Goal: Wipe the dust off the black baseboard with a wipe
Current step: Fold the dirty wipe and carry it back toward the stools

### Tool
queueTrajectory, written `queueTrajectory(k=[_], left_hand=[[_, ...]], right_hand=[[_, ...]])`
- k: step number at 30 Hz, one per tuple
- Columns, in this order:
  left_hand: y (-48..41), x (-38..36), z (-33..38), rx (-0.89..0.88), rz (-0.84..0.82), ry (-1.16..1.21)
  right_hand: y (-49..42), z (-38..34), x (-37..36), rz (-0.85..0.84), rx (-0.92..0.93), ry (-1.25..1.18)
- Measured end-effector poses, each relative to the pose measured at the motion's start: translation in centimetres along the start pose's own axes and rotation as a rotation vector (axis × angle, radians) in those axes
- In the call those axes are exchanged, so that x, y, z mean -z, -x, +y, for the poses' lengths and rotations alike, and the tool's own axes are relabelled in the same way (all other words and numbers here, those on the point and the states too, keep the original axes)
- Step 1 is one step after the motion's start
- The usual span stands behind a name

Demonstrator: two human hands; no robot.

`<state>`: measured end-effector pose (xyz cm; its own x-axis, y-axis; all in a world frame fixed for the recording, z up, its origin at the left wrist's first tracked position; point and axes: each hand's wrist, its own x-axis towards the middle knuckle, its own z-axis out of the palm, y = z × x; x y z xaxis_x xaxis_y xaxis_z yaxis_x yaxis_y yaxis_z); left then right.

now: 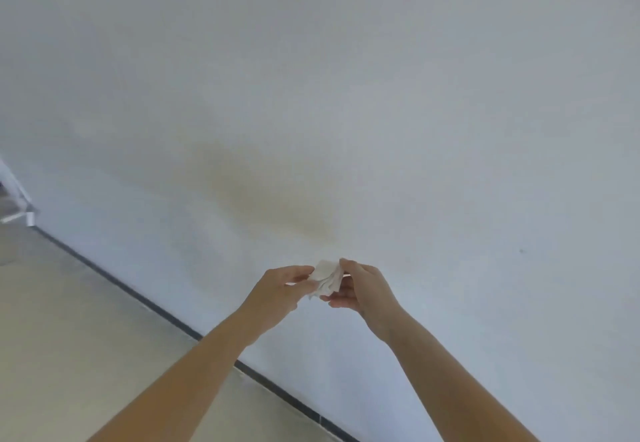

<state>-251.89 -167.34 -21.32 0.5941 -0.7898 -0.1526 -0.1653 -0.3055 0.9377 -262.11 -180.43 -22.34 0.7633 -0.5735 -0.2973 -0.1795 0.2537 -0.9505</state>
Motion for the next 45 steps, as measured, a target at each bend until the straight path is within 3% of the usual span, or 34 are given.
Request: queueTrajectory(k=[12,19,27,35,40,45], left_hand=[[-7.9,35.5,-9.6,0.082,0.336,0.1],[-14.3,56.2,-14.6,0.158,0.592,0.245],[-20.2,80.1,-23.2,0.23,0.814,0.309],[-24.8,107.4,-31.3,0.262,0.859,0.414],[-28.3,122.1,-35.1,0.271,0.818,0.445],[-33.5,137.2,-40.1,0.295,0.773,0.416]], right_hand=[[-22.8,-4.8,-34.0,-0.412,-0.039,0.052],[-35.9,-8.3,-54.2,-0.516,0.012,0.123],[-48.9,-9.2,-77.4,-0.5,0.172,0.375],[-60.2,-9.5,-103.6,-0.42,0.42,0.604],[-65.5,-12.4,-117.4,-0.686,0.282,0.484],[-76.6,-12.9,-131.4,-0.593,0.293,0.476]])
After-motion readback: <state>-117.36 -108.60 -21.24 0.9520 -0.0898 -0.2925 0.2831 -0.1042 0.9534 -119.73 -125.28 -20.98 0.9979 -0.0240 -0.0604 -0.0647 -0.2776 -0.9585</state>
